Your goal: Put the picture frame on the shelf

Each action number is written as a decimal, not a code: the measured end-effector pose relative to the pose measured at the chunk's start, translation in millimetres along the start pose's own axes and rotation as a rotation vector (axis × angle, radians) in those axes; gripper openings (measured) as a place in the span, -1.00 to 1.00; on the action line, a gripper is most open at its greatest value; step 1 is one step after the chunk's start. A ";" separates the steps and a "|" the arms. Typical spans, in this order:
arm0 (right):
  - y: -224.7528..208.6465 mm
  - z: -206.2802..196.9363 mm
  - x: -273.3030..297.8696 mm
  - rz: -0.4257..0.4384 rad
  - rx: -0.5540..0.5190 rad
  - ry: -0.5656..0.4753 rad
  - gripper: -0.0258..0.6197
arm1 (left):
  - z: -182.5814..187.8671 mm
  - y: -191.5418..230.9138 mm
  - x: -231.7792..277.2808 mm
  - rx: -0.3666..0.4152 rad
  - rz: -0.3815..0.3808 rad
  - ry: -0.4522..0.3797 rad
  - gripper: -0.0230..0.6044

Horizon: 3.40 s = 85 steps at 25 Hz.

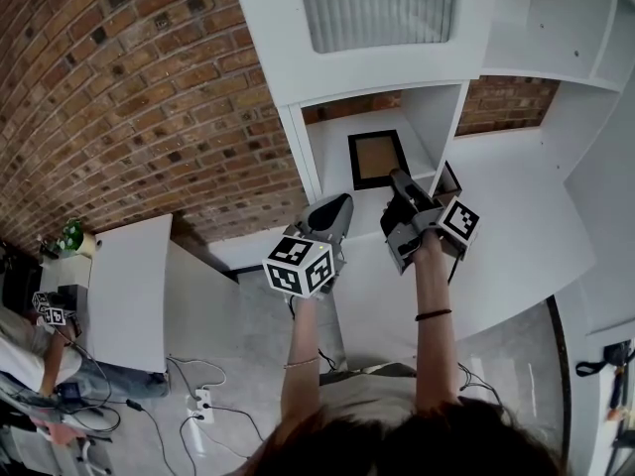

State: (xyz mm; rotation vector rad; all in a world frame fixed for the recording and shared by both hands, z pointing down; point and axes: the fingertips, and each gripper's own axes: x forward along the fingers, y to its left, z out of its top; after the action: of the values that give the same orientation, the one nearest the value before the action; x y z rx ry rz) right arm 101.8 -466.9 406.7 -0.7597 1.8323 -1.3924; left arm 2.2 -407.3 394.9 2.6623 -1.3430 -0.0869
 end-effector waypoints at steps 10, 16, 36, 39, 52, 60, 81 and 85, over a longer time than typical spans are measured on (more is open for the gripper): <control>-5.8 1.9 -0.4 -0.026 0.007 -0.009 -0.69 | 1.0 0.4 2.4 -0.003 -0.002 -0.005 -0.89; -8.6 1.9 -1.0 -0.038 0.017 -0.024 -0.69 | 0.8 2.8 1.3 -0.005 -0.006 -0.004 -0.89; -12.1 3.0 -1.5 -0.103 0.006 -0.056 -0.69 | 3.8 5.6 0.3 -0.010 -0.019 -0.018 -0.89; -12.4 3.7 -1.0 -0.112 -0.006 -0.054 -0.68 | 3.2 5.4 0.3 -0.011 -0.022 -0.017 -0.89; -16.6 5.5 0.6 -0.174 -0.033 -0.046 -0.48 | 3.0 7.6 -0.1 -0.010 -0.016 -0.016 -0.89; -17.1 5.8 2.7 -0.191 -0.041 -0.040 -0.43 | 2.9 9.1 1.1 -0.011 -0.011 -0.014 -0.89; -24.3 1.5 -0.5 -0.196 -0.011 -0.036 -0.29 | -0.1 6.4 1.4 -0.007 -0.007 -0.002 -0.89; -24.7 -2.8 -2.8 -0.182 -0.004 -0.018 -0.29 | -1.4 4.0 0.1 -0.005 -0.008 0.002 -0.89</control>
State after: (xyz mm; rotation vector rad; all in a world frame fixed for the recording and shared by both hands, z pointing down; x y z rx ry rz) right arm 102.1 -469.3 431.5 -0.9582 1.7881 -1.4912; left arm -0.7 -409.6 397.0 2.6631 -1.3299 -0.0887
